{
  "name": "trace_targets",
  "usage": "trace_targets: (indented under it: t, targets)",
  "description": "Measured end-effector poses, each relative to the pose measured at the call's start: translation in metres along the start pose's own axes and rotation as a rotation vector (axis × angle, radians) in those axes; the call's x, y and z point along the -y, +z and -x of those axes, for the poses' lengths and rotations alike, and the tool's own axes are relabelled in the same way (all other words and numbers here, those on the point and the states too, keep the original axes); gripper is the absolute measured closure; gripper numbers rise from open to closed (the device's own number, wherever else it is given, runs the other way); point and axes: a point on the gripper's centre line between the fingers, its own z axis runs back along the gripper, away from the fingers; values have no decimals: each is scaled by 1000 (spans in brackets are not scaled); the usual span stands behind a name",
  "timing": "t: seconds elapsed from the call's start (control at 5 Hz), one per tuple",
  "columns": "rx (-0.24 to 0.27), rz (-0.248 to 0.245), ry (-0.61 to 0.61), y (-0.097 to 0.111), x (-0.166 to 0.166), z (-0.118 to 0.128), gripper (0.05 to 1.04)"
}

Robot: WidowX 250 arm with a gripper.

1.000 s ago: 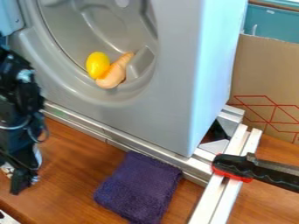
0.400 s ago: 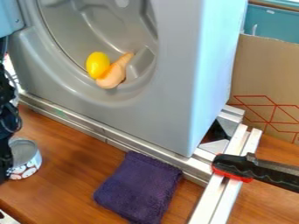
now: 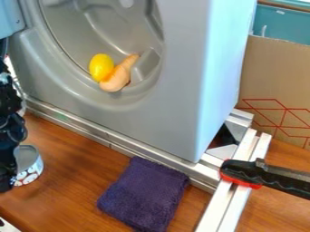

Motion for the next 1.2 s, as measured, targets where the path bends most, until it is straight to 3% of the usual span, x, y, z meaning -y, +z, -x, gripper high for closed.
trace_targets:
  t: [0.2,0.6,0.8,1.0,1.2]
  targets:
    - [-15,10,-19,-13,-3,-10,83]
    - [-38,49,15,-19,-12,-12,83]
    - [39,51,10,-20,-19,-31,83]
    - [72,71,44,-20,-26,-52,83]
    - [117,84,14,-13,-13,-71,83]
